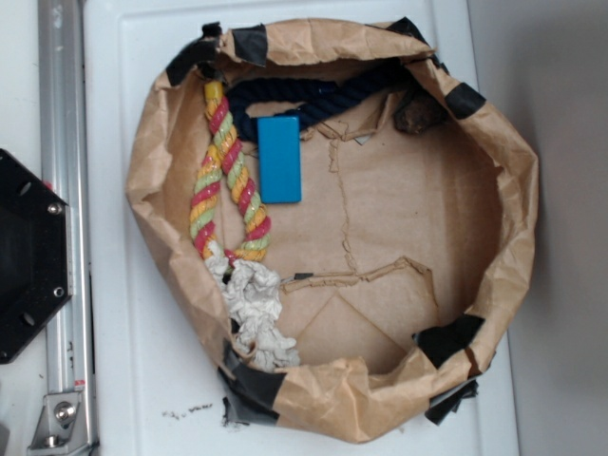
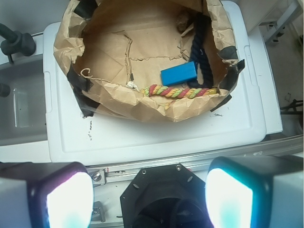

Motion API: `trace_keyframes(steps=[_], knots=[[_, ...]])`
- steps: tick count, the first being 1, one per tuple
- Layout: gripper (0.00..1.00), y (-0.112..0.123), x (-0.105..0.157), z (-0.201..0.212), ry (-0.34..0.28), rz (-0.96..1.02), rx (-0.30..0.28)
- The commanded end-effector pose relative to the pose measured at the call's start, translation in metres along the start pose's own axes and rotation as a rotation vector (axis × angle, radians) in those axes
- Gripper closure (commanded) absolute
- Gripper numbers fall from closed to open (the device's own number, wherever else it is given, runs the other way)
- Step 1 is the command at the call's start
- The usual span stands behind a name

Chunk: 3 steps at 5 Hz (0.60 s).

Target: Grab the blue block.

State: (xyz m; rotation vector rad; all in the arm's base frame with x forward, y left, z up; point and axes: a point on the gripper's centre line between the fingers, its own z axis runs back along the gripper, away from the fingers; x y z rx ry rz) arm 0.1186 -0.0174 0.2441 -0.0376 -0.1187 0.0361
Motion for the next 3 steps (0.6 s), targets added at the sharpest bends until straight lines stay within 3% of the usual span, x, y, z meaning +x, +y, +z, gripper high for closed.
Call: trace_keyframes(steps=[1, 2, 3], knots=[[0.00, 0.000, 0.000, 0.000, 0.000, 0.000, 0.000], [0.00, 0.002, 0.046, -0.037, -0.009, 0.225, -0.005], [0.00, 0.017, 0.091, -0.066, -0.020, 0.470, 0.047]])
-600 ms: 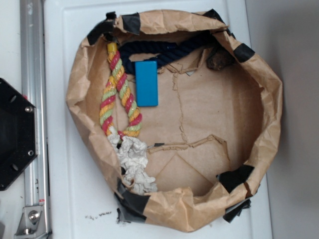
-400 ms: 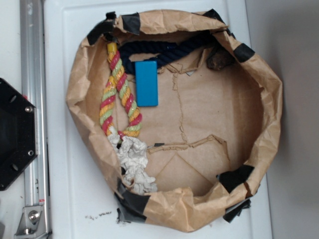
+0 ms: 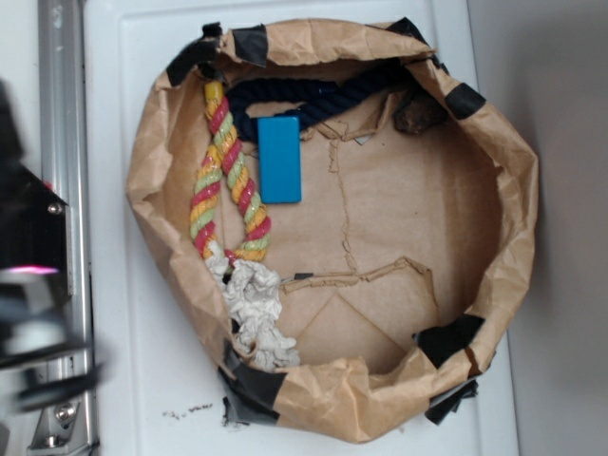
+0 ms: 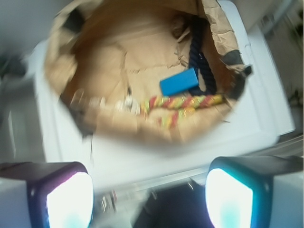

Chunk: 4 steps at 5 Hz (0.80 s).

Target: Grab the blue block.

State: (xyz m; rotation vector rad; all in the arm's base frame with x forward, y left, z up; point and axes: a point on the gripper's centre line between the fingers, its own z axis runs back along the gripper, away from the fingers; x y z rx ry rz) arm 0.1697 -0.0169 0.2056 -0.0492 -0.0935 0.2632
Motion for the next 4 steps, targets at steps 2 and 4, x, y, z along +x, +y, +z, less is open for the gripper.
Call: trace_keyframes(steps=[2, 4], knots=[[0.00, 0.044, 0.077, -0.095, 0.031, 0.738, 0.179], [0.00, 0.044, 0.077, -0.095, 0.031, 0.738, 0.179]])
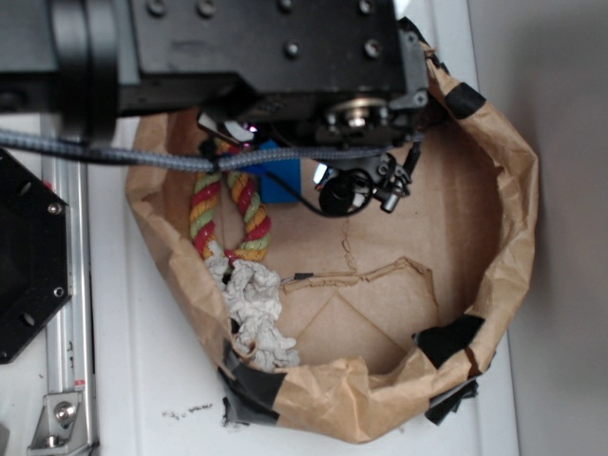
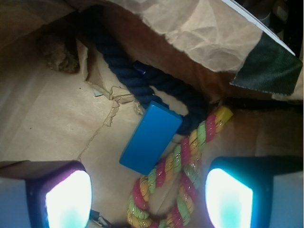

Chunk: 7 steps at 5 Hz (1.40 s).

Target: Grab the blue block.

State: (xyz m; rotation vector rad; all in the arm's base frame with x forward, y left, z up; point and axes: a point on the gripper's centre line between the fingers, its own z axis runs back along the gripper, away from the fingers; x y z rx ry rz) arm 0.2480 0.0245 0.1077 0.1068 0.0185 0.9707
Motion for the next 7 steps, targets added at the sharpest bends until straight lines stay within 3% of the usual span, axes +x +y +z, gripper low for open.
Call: trace_keyframes(steps=[1, 2, 3, 5, 7], knots=[[0.00, 0.016, 0.011, 0.006, -0.022, 0.037, -0.026], [0.00, 0.018, 0.005, -0.027, 0.001, 0.279, 0.074], [0.00, 0.014, 0.014, -0.045, -0.026, 0.426, 0.125], [0.00, 0.035, 0.012, -0.045, -0.056, 0.385, 0.102], [0.00, 0.027, 0.028, -0.045, -0.115, 0.313, 0.133]])
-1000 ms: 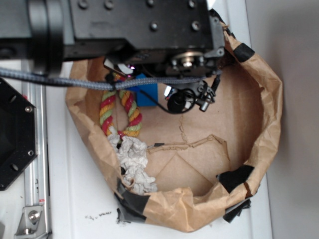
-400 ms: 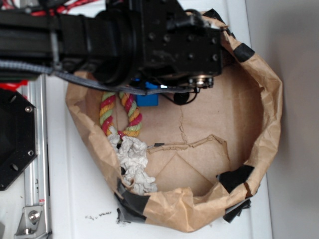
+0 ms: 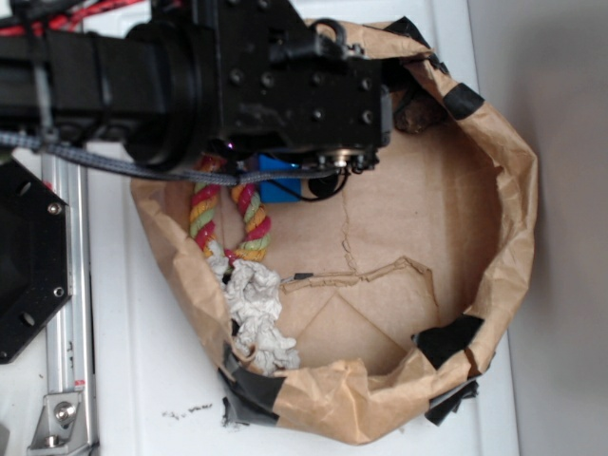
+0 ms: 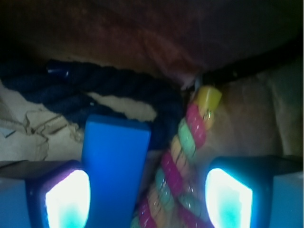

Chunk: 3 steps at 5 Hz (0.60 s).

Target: Grab the blue block.

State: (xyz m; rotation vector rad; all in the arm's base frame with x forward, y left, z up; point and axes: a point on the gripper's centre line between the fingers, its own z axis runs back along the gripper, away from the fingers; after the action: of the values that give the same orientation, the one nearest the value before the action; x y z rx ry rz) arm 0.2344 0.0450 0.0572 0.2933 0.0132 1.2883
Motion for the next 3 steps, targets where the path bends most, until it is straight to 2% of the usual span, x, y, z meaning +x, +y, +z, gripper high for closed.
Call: trace_keyframes(steps=[1, 2, 3], knots=[[0.00, -0.005, 0.027, 0.002, -0.070, -0.057, -0.021], [0.00, -0.015, 0.034, -0.011, -0.119, -0.215, 0.006], [0.00, -0.013, 0.036, -0.014, -0.047, -0.255, -0.037]])
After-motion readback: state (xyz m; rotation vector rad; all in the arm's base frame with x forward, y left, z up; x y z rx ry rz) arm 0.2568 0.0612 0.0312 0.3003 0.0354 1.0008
